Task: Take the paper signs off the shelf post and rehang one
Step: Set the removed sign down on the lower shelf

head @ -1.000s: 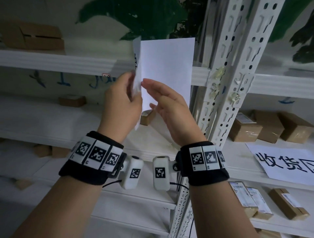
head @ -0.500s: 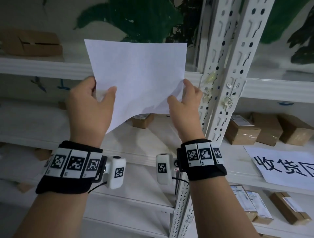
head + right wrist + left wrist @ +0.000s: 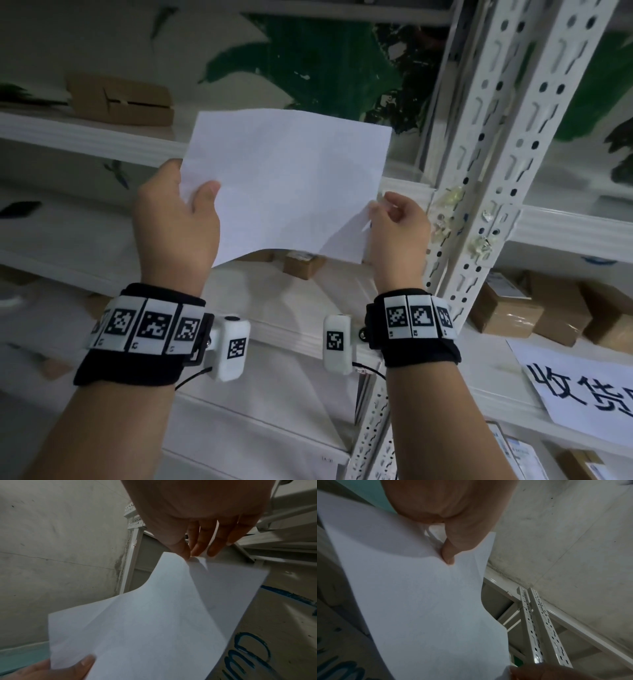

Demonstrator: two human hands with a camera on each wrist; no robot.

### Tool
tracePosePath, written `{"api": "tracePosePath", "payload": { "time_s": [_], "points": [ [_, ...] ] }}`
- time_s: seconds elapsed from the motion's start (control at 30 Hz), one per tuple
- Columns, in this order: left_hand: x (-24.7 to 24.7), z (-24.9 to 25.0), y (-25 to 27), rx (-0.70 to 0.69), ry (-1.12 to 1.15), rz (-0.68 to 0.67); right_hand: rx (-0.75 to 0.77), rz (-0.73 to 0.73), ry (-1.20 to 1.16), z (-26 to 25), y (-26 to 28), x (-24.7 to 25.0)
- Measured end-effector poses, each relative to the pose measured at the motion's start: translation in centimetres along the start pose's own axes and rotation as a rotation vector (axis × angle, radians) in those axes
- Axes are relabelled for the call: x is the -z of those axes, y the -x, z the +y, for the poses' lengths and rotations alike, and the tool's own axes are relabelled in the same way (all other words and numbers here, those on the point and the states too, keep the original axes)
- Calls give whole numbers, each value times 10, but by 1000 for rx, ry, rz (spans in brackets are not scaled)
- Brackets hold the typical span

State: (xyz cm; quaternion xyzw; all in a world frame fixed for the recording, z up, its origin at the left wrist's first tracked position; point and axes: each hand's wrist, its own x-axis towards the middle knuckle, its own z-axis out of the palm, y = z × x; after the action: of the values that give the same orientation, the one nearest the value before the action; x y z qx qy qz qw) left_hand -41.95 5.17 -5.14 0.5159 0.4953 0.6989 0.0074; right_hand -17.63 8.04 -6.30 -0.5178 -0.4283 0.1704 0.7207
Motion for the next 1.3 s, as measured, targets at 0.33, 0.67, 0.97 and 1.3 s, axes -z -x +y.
{"api": "tracePosePath", "payload": {
  "time_s": [0.33, 0.67, 0.97, 1.3],
  "points": [
    [30, -10, -6, -37, -173, 34, 1, 14, -45, 2, 9, -15],
    [49, -12, 0, -5, -219, 21, 35, -122, -1, 6, 23, -33],
    [76, -24, 5, 94, -252, 91, 196, -223, 199, 6, 42, -33],
    [122, -18, 7, 75, -438, 132, 307, -704, 486, 7, 111, -70]
  ]
}}
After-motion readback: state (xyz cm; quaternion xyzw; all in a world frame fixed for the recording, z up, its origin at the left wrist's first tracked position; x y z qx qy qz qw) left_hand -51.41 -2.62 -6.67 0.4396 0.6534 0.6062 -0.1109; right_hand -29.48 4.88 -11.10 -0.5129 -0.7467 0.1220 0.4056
